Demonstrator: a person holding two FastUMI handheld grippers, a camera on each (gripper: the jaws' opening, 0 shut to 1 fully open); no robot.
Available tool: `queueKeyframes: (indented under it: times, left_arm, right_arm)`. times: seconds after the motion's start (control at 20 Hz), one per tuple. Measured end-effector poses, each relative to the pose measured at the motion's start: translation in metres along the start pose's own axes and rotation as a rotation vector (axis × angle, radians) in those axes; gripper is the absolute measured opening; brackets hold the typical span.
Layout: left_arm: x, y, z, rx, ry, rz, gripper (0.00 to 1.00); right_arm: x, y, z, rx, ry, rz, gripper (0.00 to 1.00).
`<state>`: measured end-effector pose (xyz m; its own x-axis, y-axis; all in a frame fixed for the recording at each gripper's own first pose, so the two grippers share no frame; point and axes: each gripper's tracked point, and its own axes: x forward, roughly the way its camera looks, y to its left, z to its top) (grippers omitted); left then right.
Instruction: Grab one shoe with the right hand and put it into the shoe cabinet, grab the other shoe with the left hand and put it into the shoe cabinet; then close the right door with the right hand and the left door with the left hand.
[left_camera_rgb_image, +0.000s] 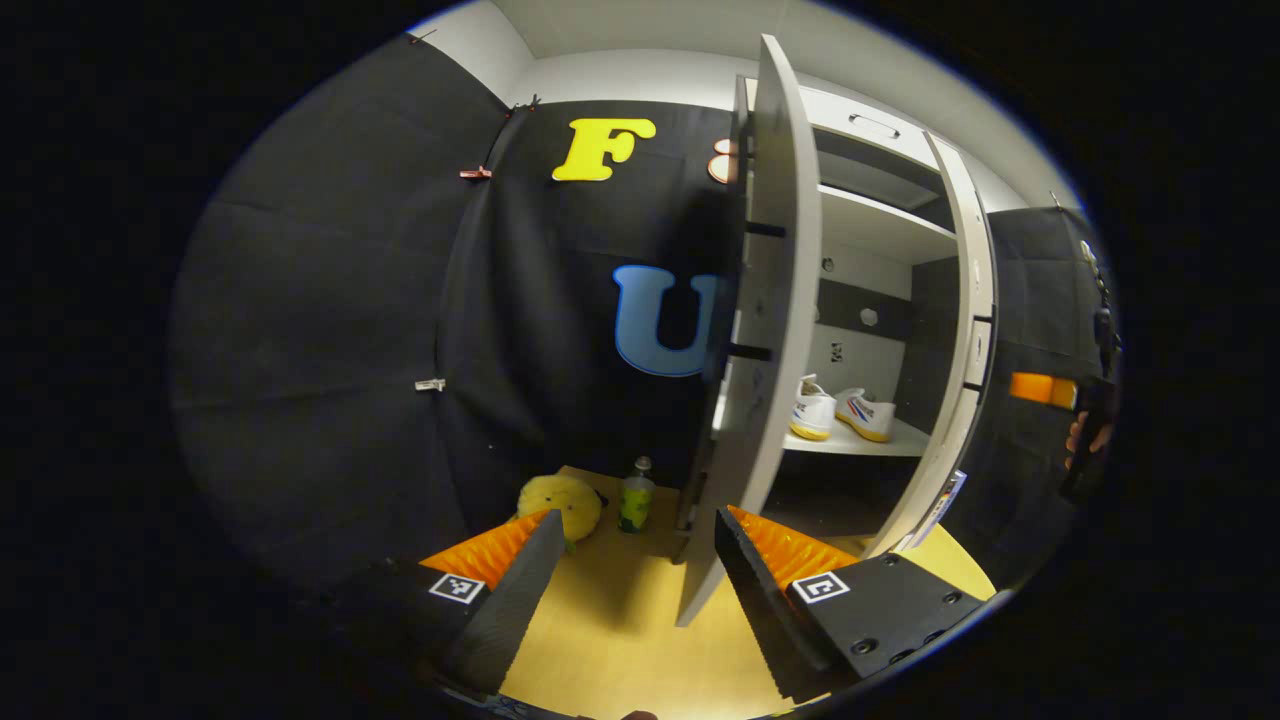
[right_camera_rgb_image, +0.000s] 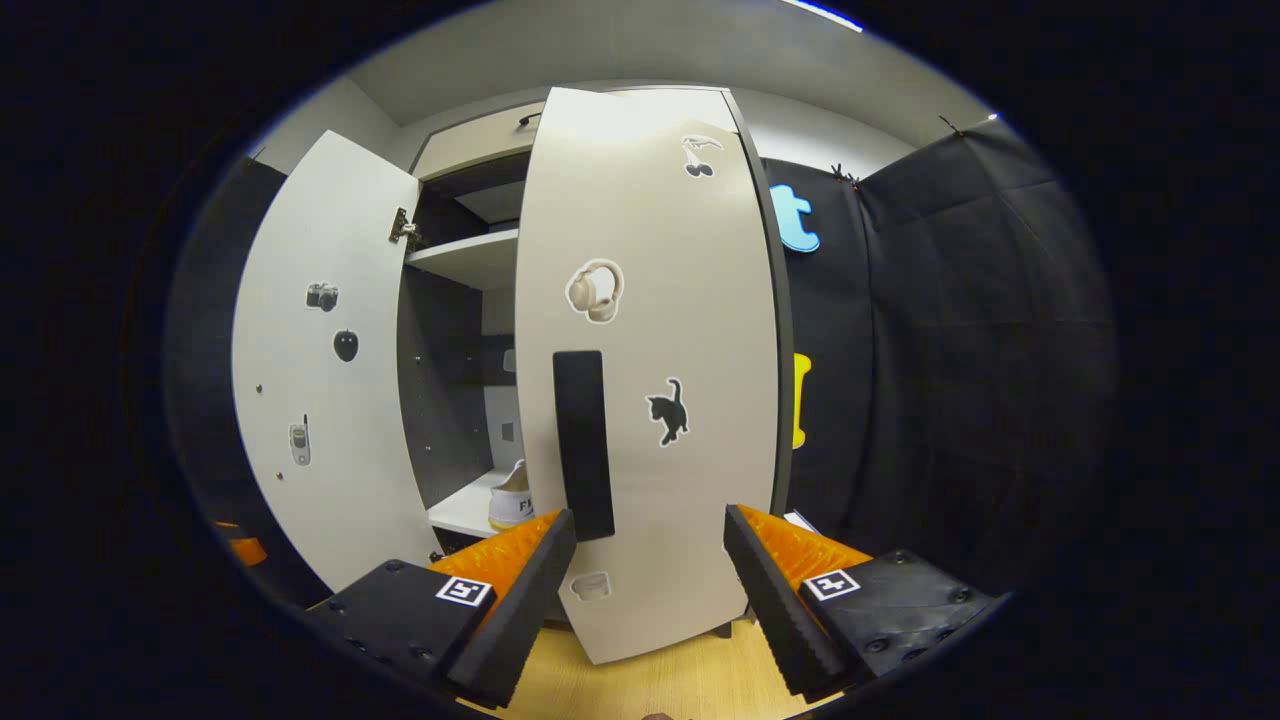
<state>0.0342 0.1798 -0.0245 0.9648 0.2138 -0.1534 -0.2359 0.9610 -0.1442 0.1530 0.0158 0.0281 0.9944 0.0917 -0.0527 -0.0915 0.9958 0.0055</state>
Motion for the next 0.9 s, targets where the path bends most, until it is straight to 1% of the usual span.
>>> queueKeyframes:
  times: [0.1,0.3,0.45,0.55,0.7,0.9]
  left_arm:
    - [0.007,0.014,0.016,0.010,-0.029,0.014,0.95]
    - [0.027,0.031,0.056,0.051,-0.076,-0.002,0.95]
    - [0.043,0.034,0.076,0.076,-0.098,-0.020,0.95]
    - [0.056,0.028,0.090,0.064,-0.110,-0.062,0.95]
    - [0.079,0.016,0.113,0.006,-0.121,-0.149,0.95]
    - [0.104,0.004,0.145,-0.041,-0.142,-0.227,0.95]
  right_arm:
    - [-0.011,-0.001,-0.020,0.016,0.040,-0.012,0.97]
    - [-0.036,-0.006,-0.057,0.059,0.116,-0.052,0.97]
    - [-0.054,-0.009,-0.076,0.066,0.144,-0.088,0.98]
    - [-0.066,-0.009,-0.087,0.063,0.164,-0.103,0.98]
    - [-0.080,-0.003,-0.100,0.059,0.203,-0.102,0.98]
    - [-0.094,-0.001,-0.102,0.048,0.212,-0.108,0.98]
